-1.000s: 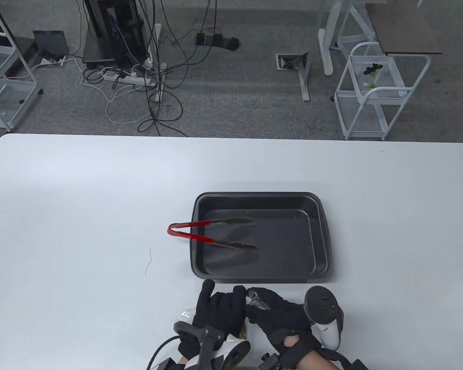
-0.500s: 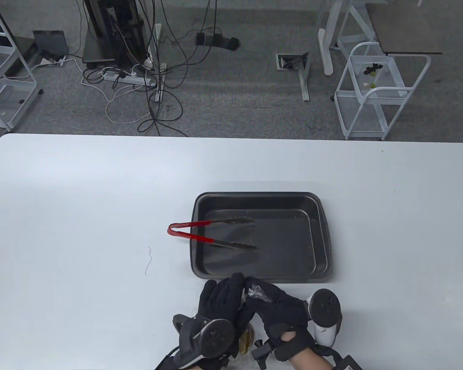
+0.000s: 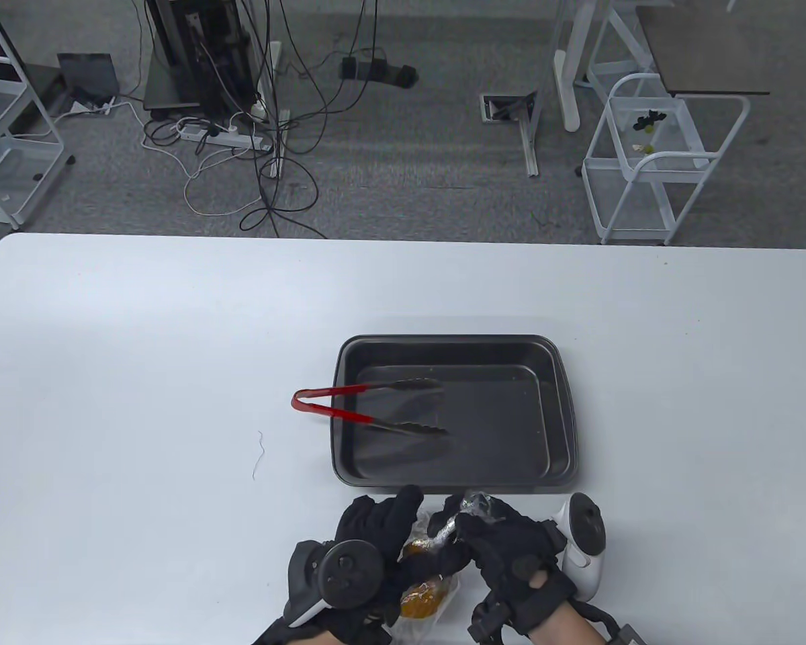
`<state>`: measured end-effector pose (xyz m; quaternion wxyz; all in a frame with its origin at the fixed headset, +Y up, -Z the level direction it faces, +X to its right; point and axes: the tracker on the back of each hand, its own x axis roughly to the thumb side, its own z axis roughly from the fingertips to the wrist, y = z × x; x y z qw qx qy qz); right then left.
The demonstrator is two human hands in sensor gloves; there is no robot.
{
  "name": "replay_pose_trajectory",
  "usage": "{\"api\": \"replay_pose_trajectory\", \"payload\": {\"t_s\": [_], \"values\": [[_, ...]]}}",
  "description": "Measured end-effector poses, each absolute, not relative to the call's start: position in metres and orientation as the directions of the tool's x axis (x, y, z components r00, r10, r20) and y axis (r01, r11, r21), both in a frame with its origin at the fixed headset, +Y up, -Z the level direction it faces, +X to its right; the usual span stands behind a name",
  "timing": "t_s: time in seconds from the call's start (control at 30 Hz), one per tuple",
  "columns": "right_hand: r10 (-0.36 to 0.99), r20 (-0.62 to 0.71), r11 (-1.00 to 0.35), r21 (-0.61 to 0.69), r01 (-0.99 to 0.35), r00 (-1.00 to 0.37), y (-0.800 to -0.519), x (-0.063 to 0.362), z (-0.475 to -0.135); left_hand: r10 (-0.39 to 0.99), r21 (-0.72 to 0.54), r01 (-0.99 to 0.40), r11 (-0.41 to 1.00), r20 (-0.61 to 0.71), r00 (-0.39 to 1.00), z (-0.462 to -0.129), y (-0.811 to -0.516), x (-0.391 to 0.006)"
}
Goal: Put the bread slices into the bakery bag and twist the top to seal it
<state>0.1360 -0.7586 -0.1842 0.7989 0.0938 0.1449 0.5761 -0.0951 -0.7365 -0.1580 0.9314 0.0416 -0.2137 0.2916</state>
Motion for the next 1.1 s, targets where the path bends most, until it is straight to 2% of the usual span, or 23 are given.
{"api": "replay_pose_trajectory", "payload": {"t_s": [0.03,0.13,0.2,0.27,0.33,0.37,0.43,0.5,0.57,0.6,0.67,0.7,0.73,0.8,1.0,1.1], "values": [[0.944,-0.125,0.331,0.315,-0.889,0.307,-0.758,0.136,-0.183,0.559,-0.081,-0.591,0.803,0.446,0.699,-0.159,-0.737,-0.094],[0.937,-0.122,0.348,0.305,-0.886,0.326,-0.759,0.136,-0.180,0.576,-0.122,-0.587,0.800,0.433,0.694,-0.162,-0.743,-0.094],[0.956,-0.079,0.293,0.300,-0.908,0.283,-0.754,0.137,-0.179,0.621,-0.187,-0.607,0.772,0.421,0.661,-0.164,-0.747,-0.097],[0.984,-0.026,0.176,0.286,-0.942,0.176,-0.745,0.139,-0.178,0.728,-0.227,-0.706,0.670,0.383,0.568,-0.168,-0.743,-0.106],[0.992,-0.006,0.120,0.329,-0.937,0.125,-0.746,0.137,-0.177,0.837,-0.175,-0.842,0.511,0.326,0.440,-0.172,-0.731,-0.121],[0.992,-0.028,0.126,0.321,-0.939,0.123,-0.747,0.135,-0.176,0.850,-0.142,-0.868,0.476,0.326,0.413,-0.174,-0.725,-0.129],[0.993,-0.041,0.120,0.305,-0.945,0.113,-0.750,0.132,-0.176,0.839,-0.059,-0.886,0.460,0.357,0.411,-0.177,-0.707,-0.152],[0.995,-0.035,0.101,0.302,-0.948,0.095,-0.747,0.133,-0.178,0.813,0.000,-0.854,0.521,0.307,0.496,-0.182,-0.695,-0.173],[0.998,-0.015,0.068,0.292,-0.954,0.067,-0.744,0.135,-0.178,0.760,0.069,-0.804,0.591,0.285,0.584,-0.186,-0.686,-0.192],[0.998,-0.009,0.063,0.293,-0.954,0.063,-0.743,0.136,-0.178,0.679,0.137,-0.714,0.686,0.230,0.697,-0.191,-0.682,-0.205],[0.999,-0.004,0.048,0.296,-0.954,0.049,-0.742,0.135,-0.177,0.486,0.188,-0.493,0.850,0.084,0.870,-0.205,-0.684,-0.224],[0.999,0.004,0.041,0.299,-0.953,0.044,-0.742,0.135,-0.176,0.343,0.191,-0.335,0.923,-0.012,0.939,-0.215,-0.689,-0.235],[0.999,0.006,0.039,0.292,-0.956,0.042,-0.741,0.134,-0.176,0.247,0.161,-0.233,0.959,-0.067,0.967,-0.222,-0.695,-0.241],[0.999,0.024,0.018,0.294,-0.956,0.026,-0.739,0.132,-0.175,0.036,0.031,-0.031,0.999,-0.173,0.984,-0.240,-0.712,-0.253],[0.999,0.036,0.021,0.311,-0.950,0.034,-0.740,0.130,-0.174,-0.144,-0.231,0.073,0.970,-0.309,0.940,-0.283,-0.751,-0.263],[0.999,0.031,0.027,0.313,-0.949,0.038,-0.740,0.130,-0.175,-0.098,-0.322,-0.006,0.947,-0.306,0.947,-0.297,-0.763,-0.259]]}}
